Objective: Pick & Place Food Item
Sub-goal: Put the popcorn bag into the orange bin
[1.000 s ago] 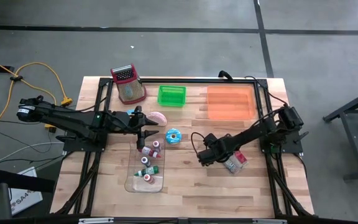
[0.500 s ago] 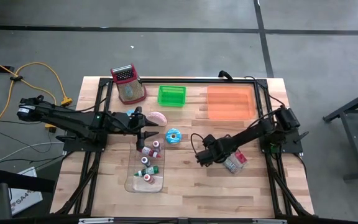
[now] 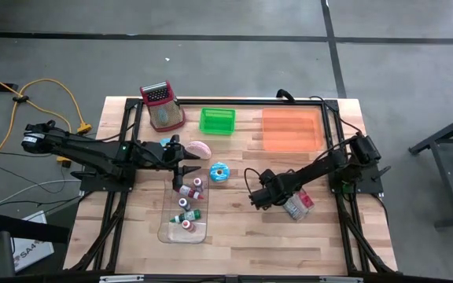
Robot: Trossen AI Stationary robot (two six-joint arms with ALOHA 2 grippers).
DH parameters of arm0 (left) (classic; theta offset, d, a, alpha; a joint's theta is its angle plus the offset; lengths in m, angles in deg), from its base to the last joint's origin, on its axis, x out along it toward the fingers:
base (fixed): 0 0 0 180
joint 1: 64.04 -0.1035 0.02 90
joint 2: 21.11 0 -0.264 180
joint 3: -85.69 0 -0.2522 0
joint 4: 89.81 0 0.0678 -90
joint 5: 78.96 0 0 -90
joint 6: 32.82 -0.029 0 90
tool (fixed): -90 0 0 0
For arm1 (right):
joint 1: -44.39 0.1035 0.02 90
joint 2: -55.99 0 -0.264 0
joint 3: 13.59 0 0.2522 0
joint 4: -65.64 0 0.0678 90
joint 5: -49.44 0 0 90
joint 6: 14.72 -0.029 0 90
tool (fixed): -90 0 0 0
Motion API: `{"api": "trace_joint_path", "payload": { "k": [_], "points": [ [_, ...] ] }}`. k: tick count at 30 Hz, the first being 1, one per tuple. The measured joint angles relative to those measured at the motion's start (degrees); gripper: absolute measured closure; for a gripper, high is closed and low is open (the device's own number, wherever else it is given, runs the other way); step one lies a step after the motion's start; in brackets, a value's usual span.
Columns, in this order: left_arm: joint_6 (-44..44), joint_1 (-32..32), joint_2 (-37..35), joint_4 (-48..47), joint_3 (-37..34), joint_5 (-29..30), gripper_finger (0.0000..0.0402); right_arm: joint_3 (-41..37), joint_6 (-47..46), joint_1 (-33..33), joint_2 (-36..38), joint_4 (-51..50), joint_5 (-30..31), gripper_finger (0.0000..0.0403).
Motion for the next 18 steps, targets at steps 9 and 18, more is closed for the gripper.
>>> {"api": "trace_joint_path", "payload": {
  "k": [9,18],
  "points": [
    [0.0,0.0,0.0,0.0,0.0,-0.04,0.0242,0.01,-0.15,-0.01,1.51,-0.91,1.01,0.0168],
    [0.0,0.0,0.0,0.0,0.0,-0.04,0.0242,0.07,-1.56,-0.01,1.39,-1.15,0.5,0.0168]
  ]
}}
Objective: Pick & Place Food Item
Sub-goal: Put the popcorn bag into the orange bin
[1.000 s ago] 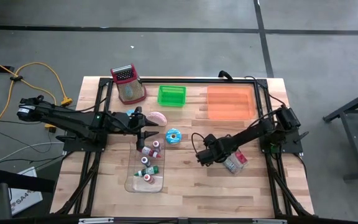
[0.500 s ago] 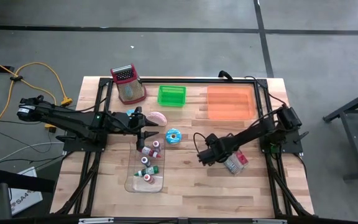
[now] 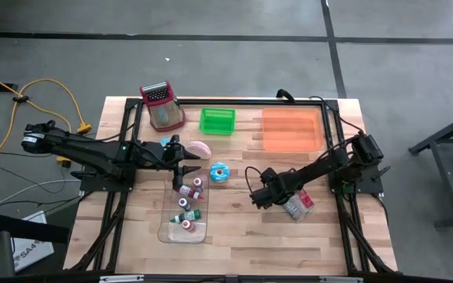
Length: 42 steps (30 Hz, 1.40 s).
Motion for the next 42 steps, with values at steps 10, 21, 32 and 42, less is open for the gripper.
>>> {"api": "trace_joint_path", "payload": {
  "k": [10,21,32,42],
  "points": [
    [0.0,0.0,0.0,0.0,0.0,0.0,0.0242,0.09,-0.09,-0.02,-0.47,0.07,-0.87,0.0202],
    [0.0,0.0,0.0,0.0,0.0,0.0,0.0242,0.11,0.09,-0.02,-0.47,0.31,-2.6,0.0291],
    [0.0,0.0,0.0,0.0,0.0,0.0,0.0242,0.13,3.88,0.0,-0.45,3.89,-2.58,0.0296],
    [0.0,0.0,0.0,0.0,0.0,0.0,0.0242,0.13,4.89,0.0,-0.45,3.15,-2.19,0.024]
  ]
}}
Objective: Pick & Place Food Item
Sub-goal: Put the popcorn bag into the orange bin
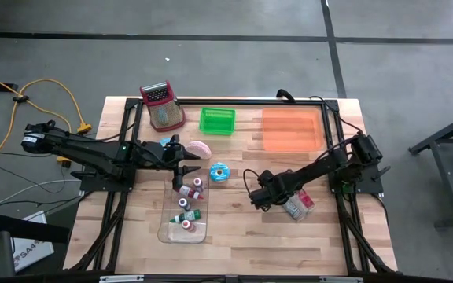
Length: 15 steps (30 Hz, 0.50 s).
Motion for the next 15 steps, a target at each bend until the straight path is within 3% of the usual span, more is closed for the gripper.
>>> {"api": "trace_joint_path", "payload": {
  "k": [8,15],
  "points": [
    [0.0,0.0,0.0,0.0,0.0,0.0,0.0242,0.13,0.03,-0.31,-1.42,-0.2,0.12,0.0217],
    [0.0,0.0,0.0,0.0,0.0,0.0,0.0242,0.22,-0.31,-0.37,-2.58,-0.33,1.23,0.0236]
  ]
}}
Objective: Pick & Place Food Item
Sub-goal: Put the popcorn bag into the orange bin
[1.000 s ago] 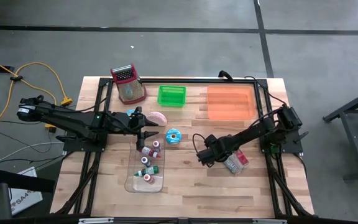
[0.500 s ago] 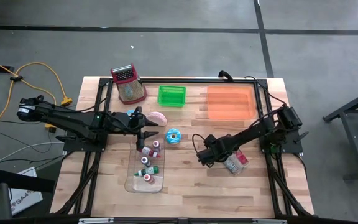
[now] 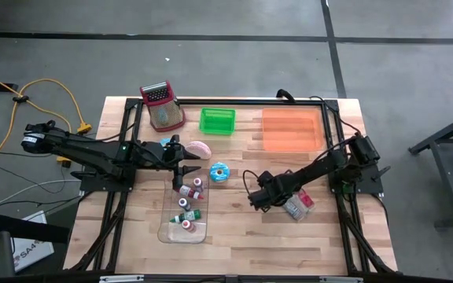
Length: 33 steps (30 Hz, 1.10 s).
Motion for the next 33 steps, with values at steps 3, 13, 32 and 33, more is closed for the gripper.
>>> {"api": "trace_joint_path", "payload": {
  "k": [3,13,32,33],
  "points": [
    [0.0,0.0,0.0,-0.01,0.0,0.0,0.0242,0.0,-0.19,0.02,-0.06,-0.08,0.05,0.0253],
    [0.0,0.0,0.0,0.0,0.0,0.0,0.0242,-0.07,0.23,0.03,-0.21,0.4,-0.11,0.0333],
    [0.0,0.0,0.0,0.0,0.0,0.0,0.0242,-0.42,4.03,-0.04,4.61,-0.12,2.41,0.04],
    [0.0,0.0,0.0,0.0,0.0,-0.02,0.0242,-0.42,4.35,-0.04,5.39,-0.13,2.53,0.04]
  ]
}}
